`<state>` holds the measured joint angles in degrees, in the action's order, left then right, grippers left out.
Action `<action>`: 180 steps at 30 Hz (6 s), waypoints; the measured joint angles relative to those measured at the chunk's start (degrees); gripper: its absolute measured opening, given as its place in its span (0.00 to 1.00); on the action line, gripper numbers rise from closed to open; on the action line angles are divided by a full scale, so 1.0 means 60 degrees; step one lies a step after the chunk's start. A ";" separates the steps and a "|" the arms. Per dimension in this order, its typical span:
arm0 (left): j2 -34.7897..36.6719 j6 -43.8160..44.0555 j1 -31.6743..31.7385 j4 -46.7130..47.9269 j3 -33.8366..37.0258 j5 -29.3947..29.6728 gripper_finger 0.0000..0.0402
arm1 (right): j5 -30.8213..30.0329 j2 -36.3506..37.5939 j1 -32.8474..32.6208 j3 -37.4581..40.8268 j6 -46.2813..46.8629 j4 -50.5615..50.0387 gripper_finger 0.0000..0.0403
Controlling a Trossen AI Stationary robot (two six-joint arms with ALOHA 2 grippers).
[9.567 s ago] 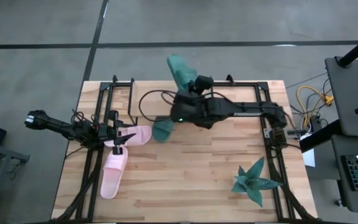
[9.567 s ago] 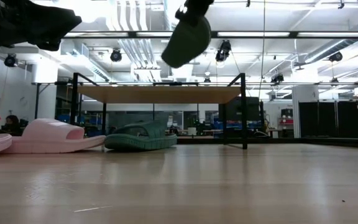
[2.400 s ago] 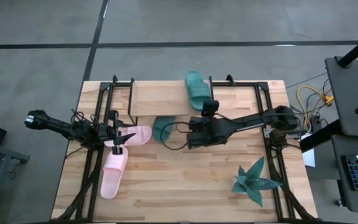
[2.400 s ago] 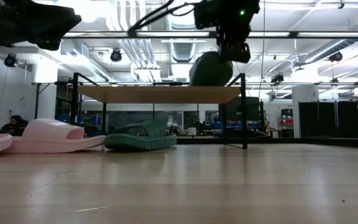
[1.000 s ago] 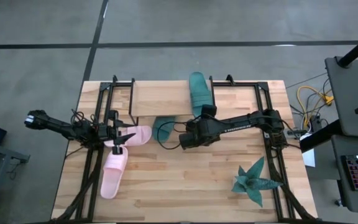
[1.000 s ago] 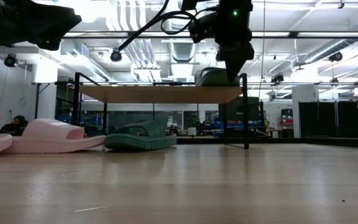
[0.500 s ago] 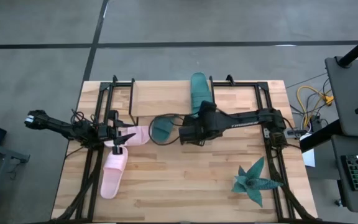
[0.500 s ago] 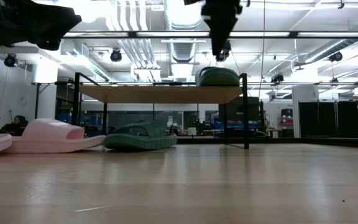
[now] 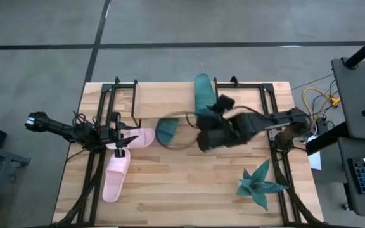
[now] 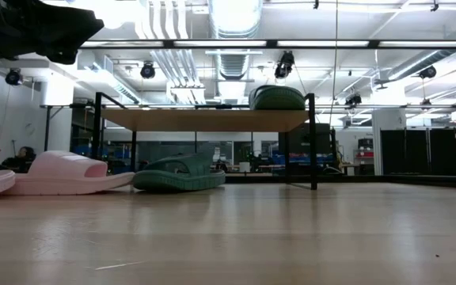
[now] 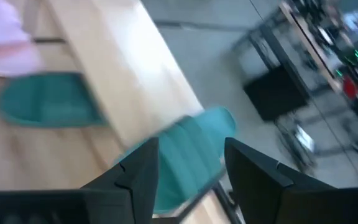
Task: Pick and place slides into the shelf
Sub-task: Put the green slipper on the shelf
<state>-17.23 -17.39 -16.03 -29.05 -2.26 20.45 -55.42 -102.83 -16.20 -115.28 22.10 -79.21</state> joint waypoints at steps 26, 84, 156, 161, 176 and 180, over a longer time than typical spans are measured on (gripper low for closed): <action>-0.0583 -0.1445 0.0002 0.0005 0.0004 -0.0004 0.35 | 0.6304 0.6197 -0.0652 1.2727 -0.8694 1.7783 0.24; -1.2812 -0.3674 -0.0004 0.1600 -0.4940 0.6217 0.35 | 0.4758 0.6262 -0.0672 1.3645 -0.8290 1.8246 0.17; -1.2146 -0.3139 -0.1714 0.8085 -0.9016 0.5094 0.00 | 0.4274 0.6427 -0.0671 1.3664 -0.8547 1.8067 0.16; -1.1157 -0.2505 -0.2062 0.8255 -0.9113 0.5431 0.00 | 0.3920 0.6567 -0.0668 1.3664 -0.8514 1.8039 0.17; -0.9940 -0.1909 -0.2602 0.8983 -0.9233 0.7549 0.00 | 0.3942 0.6648 -0.0672 1.3664 -0.8437 1.7930 0.16; -0.9924 -0.1912 -0.2620 0.8957 -0.9382 0.7697 0.00 | 0.3942 0.6648 -0.0672 1.3664 -0.8436 1.7773 0.16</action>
<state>-76.77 -28.86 -31.75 24.69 -58.55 66.63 -31.77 -62.94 -20.23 -33.30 -28.51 27.42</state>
